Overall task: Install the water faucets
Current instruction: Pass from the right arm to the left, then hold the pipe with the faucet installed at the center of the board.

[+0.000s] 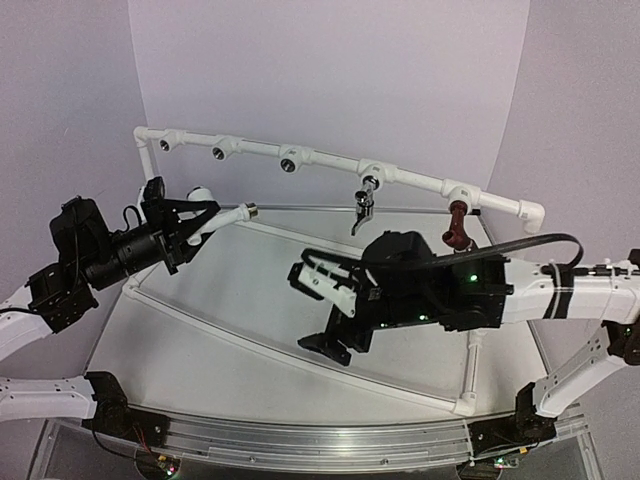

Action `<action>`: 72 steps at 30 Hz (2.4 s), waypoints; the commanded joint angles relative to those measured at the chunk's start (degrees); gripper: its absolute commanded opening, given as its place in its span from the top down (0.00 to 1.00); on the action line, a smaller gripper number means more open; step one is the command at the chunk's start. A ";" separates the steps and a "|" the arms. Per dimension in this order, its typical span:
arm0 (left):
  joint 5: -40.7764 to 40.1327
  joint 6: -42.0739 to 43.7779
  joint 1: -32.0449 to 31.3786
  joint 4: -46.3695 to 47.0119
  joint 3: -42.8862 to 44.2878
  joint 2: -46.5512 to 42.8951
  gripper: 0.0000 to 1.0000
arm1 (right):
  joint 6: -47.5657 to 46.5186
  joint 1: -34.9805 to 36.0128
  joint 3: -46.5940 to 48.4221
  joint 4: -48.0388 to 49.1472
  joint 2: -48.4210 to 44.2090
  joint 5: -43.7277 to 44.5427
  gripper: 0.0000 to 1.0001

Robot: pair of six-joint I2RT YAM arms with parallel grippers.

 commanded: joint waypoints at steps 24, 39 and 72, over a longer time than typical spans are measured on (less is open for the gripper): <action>-32.46 -20.96 -10.10 28.70 3.40 20.68 1.00 | 2.17 -6.85 9.73 -5.30 38.11 -8.18 0.78; -39.61 -14.34 -12.09 32.50 6.33 23.80 1.00 | 16.21 -6.84 4.94 8.06 36.55 -6.79 1.00; -50.22 -7.24 -13.67 26.59 5.24 19.11 1.00 | 2.92 -4.86 14.22 11.20 43.55 -6.01 0.33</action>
